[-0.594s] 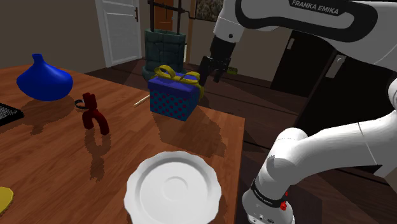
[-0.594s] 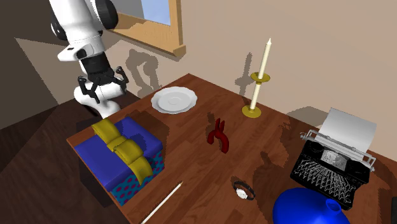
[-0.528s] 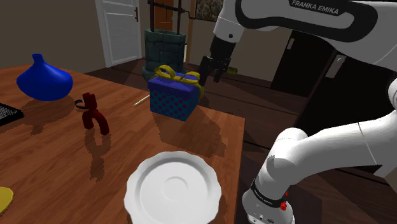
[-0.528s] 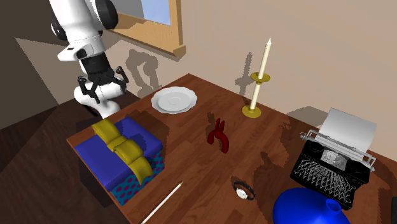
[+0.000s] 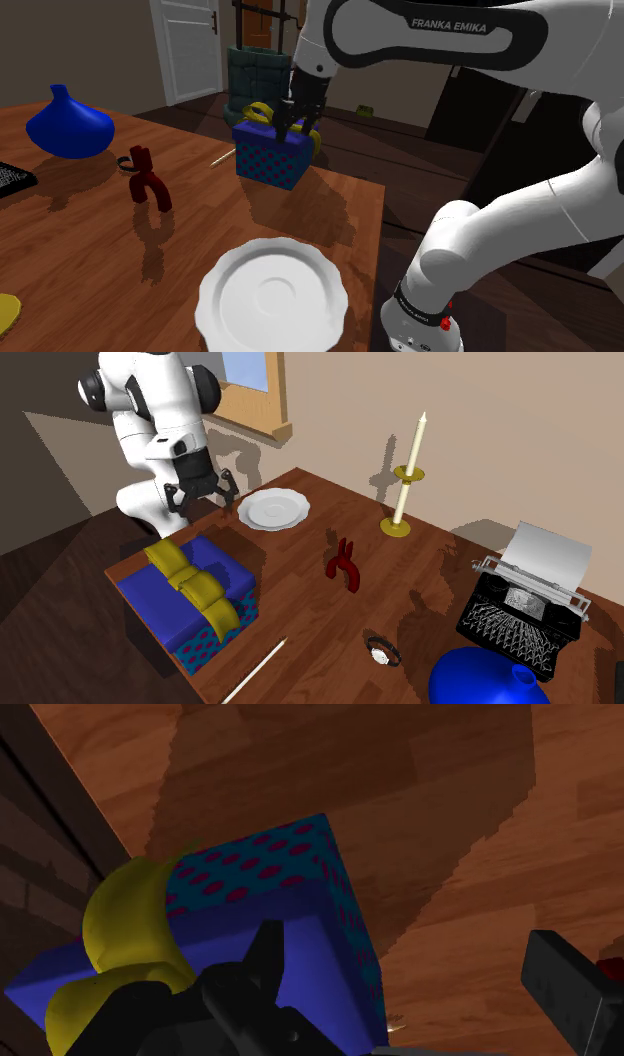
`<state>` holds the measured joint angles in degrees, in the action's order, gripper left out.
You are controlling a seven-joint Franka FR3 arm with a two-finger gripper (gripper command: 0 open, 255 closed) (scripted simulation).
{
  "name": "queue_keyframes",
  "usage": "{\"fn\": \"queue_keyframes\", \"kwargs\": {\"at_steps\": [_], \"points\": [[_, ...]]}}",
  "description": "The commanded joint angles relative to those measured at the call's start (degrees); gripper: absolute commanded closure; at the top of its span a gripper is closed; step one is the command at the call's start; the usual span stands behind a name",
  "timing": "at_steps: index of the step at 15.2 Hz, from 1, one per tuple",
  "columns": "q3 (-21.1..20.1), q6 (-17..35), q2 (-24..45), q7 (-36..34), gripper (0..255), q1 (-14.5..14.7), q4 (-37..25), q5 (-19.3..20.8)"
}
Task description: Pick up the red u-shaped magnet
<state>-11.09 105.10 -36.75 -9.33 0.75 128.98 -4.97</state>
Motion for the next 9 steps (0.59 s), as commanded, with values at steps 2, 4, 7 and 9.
{"fn": "queue_keyframes", "kwargs": {"at_steps": [2,4,7,9], "points": [[-3.6,3.9,5.3,-2.3,0,0.2,-2.7,1.0],[-5.9,6.3,8.5,-3.8,0,0.3,-4.3,2.0],[-9.4,9.4,13.6,-6.4,0,0.1,-7.2,4.3],[-11.7,11.2,17.2,-8.3,0,-0.1,-9.4,6.4]]}}
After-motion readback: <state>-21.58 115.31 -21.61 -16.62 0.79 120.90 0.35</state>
